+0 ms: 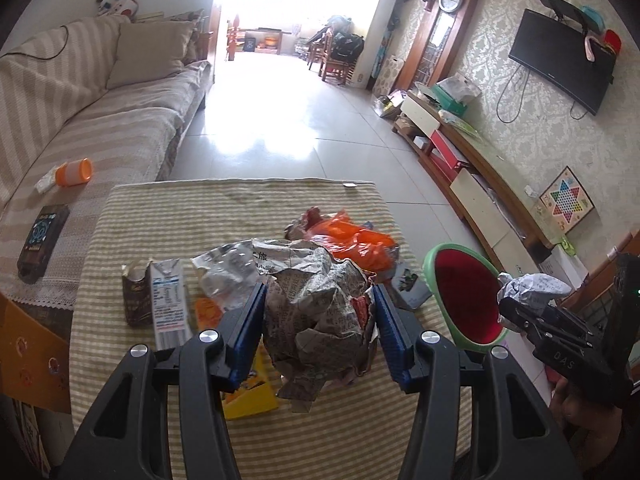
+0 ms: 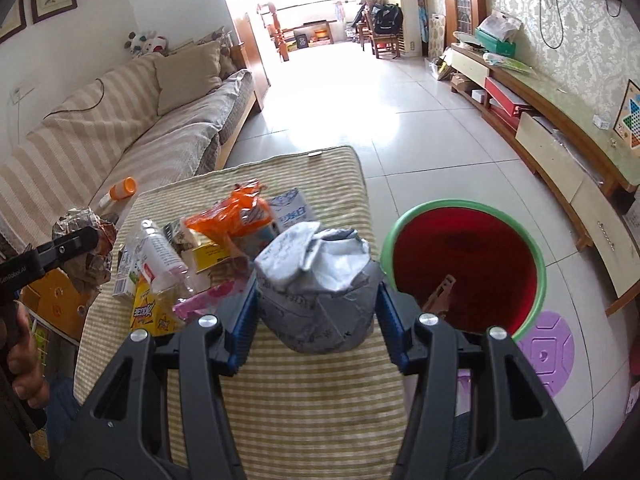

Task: Collect trash
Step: 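Carry the foil ball and crumpled paper over the red bucket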

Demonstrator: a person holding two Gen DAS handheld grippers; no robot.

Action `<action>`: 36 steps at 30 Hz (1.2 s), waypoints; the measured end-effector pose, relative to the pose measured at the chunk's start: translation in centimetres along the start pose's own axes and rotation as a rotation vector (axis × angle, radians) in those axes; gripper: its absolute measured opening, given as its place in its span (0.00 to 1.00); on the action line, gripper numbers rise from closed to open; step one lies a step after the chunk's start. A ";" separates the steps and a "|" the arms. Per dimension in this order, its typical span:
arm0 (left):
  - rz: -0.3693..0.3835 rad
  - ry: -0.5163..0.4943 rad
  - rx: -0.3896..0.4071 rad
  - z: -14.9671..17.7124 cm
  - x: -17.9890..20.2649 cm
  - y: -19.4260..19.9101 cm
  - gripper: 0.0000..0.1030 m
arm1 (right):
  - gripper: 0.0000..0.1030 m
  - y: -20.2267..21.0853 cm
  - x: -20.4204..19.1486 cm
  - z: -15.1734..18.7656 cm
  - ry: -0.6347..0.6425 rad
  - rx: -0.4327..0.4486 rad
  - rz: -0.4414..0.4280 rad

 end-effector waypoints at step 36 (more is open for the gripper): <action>0.191 -0.344 -0.154 -4.9 25.3 -12.3 0.50 | 0.50 -1.2 18.8 -2.3 -0.256 -0.005 0.044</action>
Point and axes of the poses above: each gripper's, at about its wrist camera, not at the fingertips, and y roughly against the way its jaws point, x to its right, z to its underside, the point moved 5 cm from there along -y, roughly the way its jaws point, and after that the axes turned 14 degrees about -x, right-handed, at the moved point
